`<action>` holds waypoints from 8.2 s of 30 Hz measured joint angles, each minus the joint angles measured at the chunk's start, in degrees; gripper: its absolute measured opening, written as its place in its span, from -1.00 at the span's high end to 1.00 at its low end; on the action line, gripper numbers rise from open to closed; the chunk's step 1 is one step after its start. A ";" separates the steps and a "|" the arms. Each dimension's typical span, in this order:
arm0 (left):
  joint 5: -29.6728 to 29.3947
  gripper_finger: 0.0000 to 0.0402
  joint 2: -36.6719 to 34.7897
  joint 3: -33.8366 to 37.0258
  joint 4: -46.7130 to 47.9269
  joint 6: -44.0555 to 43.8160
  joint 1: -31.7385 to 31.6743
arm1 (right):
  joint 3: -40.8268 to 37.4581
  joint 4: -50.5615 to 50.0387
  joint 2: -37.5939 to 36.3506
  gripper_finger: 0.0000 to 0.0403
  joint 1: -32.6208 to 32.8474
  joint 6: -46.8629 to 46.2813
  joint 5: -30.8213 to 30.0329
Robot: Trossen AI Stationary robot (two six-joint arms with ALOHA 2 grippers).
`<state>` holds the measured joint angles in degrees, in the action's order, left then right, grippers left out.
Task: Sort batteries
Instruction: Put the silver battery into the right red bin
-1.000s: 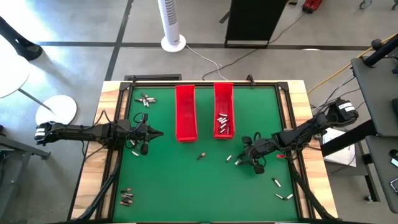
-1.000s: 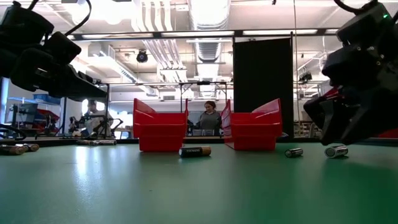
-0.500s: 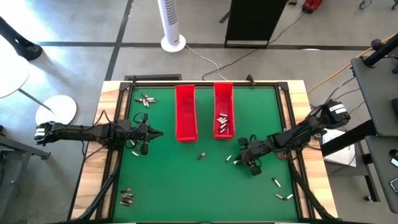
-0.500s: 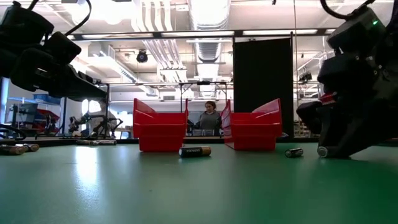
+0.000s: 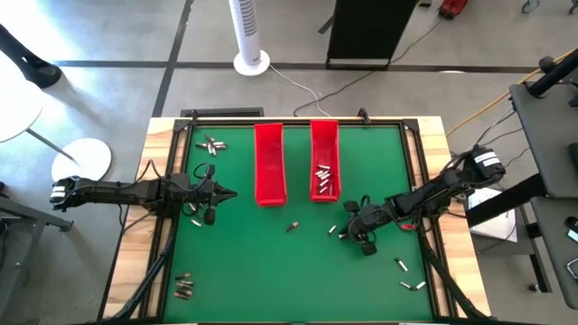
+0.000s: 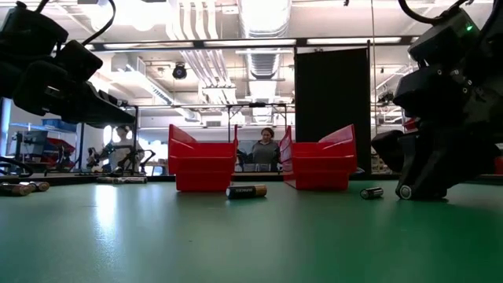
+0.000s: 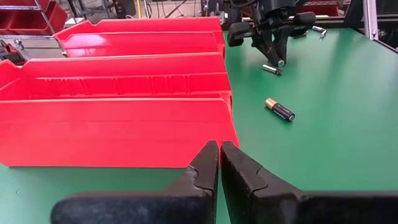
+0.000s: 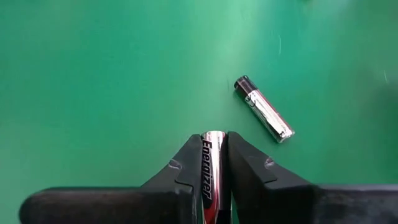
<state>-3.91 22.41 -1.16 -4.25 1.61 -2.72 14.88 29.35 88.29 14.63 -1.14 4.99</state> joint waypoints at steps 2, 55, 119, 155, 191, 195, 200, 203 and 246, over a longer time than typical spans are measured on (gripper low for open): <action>-0.01 1.00 0.00 0.01 0.00 0.00 0.00 | 0.20 -1.14 -0.44 0.75 -0.02 -1.48 -0.06; 0.00 1.00 0.00 0.01 0.00 0.00 0.00 | 51.47 -62.67 -1.03 0.76 -30.78 18.38 -14.78; -0.01 1.00 0.00 -0.01 -0.02 0.00 0.00 | 61.87 -65.00 23.28 0.69 -42.05 25.76 -6.20; -0.01 1.00 0.00 -0.01 0.00 0.00 0.00 | 55.71 -69.19 -0.69 0.20 -21.66 21.03 -6.24; 0.00 1.00 0.00 0.01 -0.01 0.00 0.00 | 25.18 -31.23 5.54 0.39 -2.54 8.49 -1.00; -0.01 1.00 0.00 0.01 0.00 0.00 0.00 | 23.98 -30.96 6.77 0.53 -2.62 8.49 -0.77; -0.01 1.00 0.00 -0.01 0.00 0.00 0.00 | 21.54 -29.52 6.78 0.77 -3.26 7.86 -0.59; 0.01 1.00 0.00 -0.01 0.00 0.00 0.00 | 21.13 -29.56 6.76 0.87 -3.50 7.23 -0.62; -0.01 1.00 0.00 -0.01 0.00 0.00 0.00 | 15.71 -22.93 3.00 0.73 -3.17 -0.80 -3.82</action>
<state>-3.92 22.41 -1.17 -4.25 1.61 -2.72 30.59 6.42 91.29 11.46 -1.93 1.17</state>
